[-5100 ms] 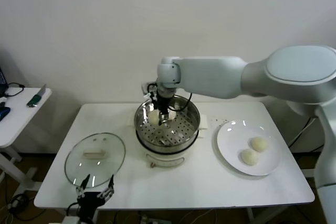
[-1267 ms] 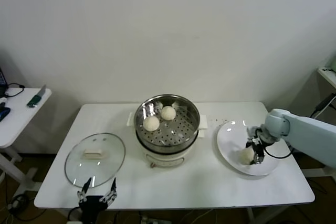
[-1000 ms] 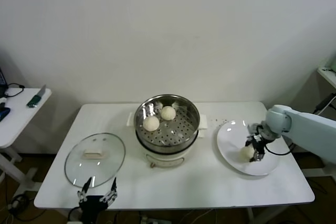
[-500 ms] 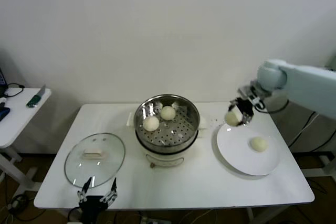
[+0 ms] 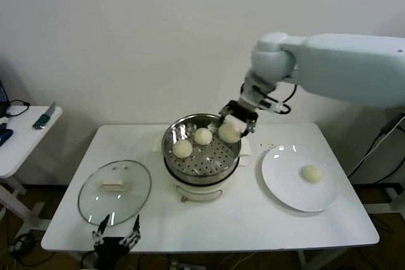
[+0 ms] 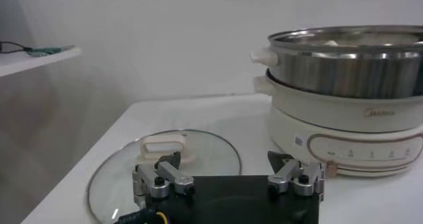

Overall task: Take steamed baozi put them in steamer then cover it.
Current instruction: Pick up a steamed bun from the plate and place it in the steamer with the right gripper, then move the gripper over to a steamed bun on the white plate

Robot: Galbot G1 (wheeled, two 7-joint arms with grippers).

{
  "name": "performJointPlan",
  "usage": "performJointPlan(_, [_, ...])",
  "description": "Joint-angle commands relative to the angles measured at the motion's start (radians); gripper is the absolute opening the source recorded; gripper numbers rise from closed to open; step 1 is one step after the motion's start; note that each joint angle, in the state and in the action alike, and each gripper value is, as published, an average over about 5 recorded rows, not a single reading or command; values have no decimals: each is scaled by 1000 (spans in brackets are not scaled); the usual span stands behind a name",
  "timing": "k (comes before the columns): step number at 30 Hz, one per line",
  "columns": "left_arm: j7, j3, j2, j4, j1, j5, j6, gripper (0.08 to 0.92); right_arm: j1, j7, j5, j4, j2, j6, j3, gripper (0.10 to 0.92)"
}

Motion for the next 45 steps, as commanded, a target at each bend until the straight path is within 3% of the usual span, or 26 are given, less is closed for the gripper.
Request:
performJointPlan(1, [0, 0, 2, 1, 5, 2, -2, 823, -138, 62, -191, 56, 168, 94, 14, 696])
performJointPlan(12, [0, -5, -1, 6, 5, 3, -4, 823, -328, 109, -307, -135, 222, 107, 40, 695])
performJointPlan(29, [0, -6, -1, 9, 1, 0, -4, 823, -373, 110, -319, -200, 262, 120, 56, 693])
performJointPlan(33, [0, -5, -1, 8, 1, 0, -5, 823, -358, 114, -306, -201, 263, 130, 57, 711])
performJointPlan(38, [0, -4, -1, 7, 3, 0, -7, 823, -330, 99, -271, -194, 250, 140, 65, 805])
performJointPlan(45, [0, -5, 3, 6, 1, -2, -7, 823, -205, 22, -144, -176, 145, 153, 60, 822])
